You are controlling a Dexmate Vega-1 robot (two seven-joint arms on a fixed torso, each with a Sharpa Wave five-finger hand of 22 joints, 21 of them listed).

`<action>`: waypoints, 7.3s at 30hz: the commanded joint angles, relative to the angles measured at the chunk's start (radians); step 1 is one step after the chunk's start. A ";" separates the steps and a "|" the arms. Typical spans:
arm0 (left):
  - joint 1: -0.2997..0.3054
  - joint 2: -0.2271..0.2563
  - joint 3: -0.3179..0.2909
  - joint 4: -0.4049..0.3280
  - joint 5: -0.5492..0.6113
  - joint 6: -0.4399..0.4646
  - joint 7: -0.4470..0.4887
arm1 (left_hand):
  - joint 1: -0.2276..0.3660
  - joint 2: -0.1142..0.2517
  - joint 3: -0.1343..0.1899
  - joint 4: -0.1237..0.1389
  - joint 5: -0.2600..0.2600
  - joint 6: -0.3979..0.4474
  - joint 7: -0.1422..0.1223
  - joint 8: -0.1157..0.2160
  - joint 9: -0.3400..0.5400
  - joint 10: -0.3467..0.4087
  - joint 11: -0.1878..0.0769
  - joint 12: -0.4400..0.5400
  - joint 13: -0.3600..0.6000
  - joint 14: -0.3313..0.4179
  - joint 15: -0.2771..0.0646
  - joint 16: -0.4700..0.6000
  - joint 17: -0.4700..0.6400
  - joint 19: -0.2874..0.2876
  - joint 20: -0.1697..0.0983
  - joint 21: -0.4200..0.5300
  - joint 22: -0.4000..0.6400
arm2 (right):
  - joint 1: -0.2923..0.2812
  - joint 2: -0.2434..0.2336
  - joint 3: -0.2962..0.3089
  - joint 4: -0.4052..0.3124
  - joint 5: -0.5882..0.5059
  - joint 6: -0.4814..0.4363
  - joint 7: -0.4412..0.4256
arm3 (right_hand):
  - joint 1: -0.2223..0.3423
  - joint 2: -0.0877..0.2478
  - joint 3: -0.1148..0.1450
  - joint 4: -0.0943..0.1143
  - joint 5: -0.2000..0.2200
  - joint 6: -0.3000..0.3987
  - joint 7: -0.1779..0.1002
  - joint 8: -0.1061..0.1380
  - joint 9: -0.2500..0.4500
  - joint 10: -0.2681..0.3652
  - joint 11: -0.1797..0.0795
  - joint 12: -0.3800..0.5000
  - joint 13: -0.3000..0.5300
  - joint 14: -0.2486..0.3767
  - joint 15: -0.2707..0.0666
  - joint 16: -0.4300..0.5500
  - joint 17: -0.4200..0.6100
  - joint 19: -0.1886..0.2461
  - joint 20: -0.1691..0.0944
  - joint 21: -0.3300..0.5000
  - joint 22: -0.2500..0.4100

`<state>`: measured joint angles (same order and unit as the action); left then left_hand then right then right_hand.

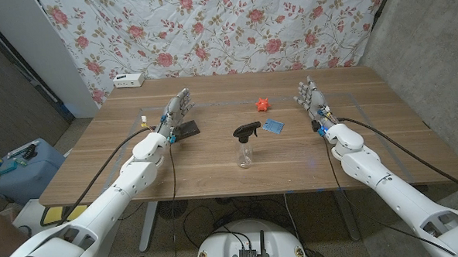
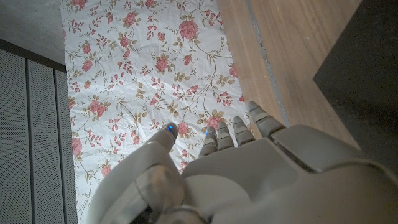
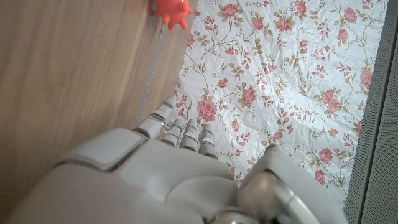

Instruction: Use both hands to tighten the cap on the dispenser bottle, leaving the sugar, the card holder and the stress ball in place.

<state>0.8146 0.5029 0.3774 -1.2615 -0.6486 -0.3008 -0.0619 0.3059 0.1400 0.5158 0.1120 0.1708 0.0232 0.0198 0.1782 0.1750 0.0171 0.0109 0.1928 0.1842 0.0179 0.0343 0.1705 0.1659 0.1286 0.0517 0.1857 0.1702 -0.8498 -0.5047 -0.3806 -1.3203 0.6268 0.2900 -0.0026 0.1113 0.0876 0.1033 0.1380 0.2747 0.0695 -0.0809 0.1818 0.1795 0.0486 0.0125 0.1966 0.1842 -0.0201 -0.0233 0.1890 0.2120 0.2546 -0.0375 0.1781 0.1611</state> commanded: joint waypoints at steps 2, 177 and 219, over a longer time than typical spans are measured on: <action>-0.007 0.013 -0.002 0.019 0.011 -0.011 -0.011 | 0.010 -0.001 0.007 -0.006 0.007 -0.002 0.009 0.005 0.002 0.004 0.001 0.004 0.002 0.001 0.006 0.006 0.002 0.008 -0.003 0.007 0.005 | 0.012 0.015 -0.024 -0.011 -0.049 -0.011 -0.051 | 0.005 -0.002 0.000 0.006 0.007 0.000 -0.007 0.007 0.001 0.009 -0.003 0.006 0.003 -0.003 -0.007 0.005 0.002 0.008 -0.034 0.004 0.004; 0.120 0.237 0.188 -0.182 0.350 -0.283 -0.291 | 0.356 -0.315 -0.174 -0.279 0.136 0.022 0.007 0.007 0.000 0.069 -0.031 0.005 -0.002 0.087 -0.040 0.007 0.001 0.135 -0.118 -0.001 -0.005 | -0.129 0.020 -0.020 -0.236 -0.161 -0.113 -0.330 | 0.019 0.018 0.013 -0.017 0.026 0.005 -0.001 0.005 0.000 0.029 0.003 -0.002 0.002 0.012 -0.010 0.007 -0.018 0.005 -0.033 0.006 0.004; 0.028 0.177 0.260 -0.065 0.400 -0.341 -0.369 | 0.444 -0.315 -0.232 -0.277 0.177 0.059 -0.015 0.014 0.001 0.119 -0.055 0.016 -0.003 0.139 -0.073 0.012 0.000 0.138 -0.121 -0.005 -0.004 | -0.197 -0.004 0.001 -0.294 -0.158 -0.134 -0.371 | 0.014 0.019 0.012 -0.016 0.027 0.002 -0.001 0.005 0.000 0.028 0.002 -0.003 0.002 0.012 -0.009 0.008 -0.017 0.004 -0.033 0.006 0.004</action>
<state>0.8648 0.6983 0.6205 -1.3594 -0.2691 -0.6263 -0.4241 0.7361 -0.1770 0.2916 -0.1669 0.3403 0.0733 0.0053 0.1847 0.1726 0.1261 -0.0446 0.2036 0.1819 0.1451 -0.0358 0.1781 0.1628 0.2679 -0.0412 0.1857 0.1633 -1.0296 -0.4957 -0.3840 -1.5929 0.4677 0.1748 -0.3654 0.1253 0.1018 0.1173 0.1240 0.2979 0.0748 -0.0784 0.1816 0.1771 0.0713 0.0109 0.1965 0.1836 -0.0110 -0.0322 0.1927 0.1931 0.2545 -0.0375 0.1780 0.1604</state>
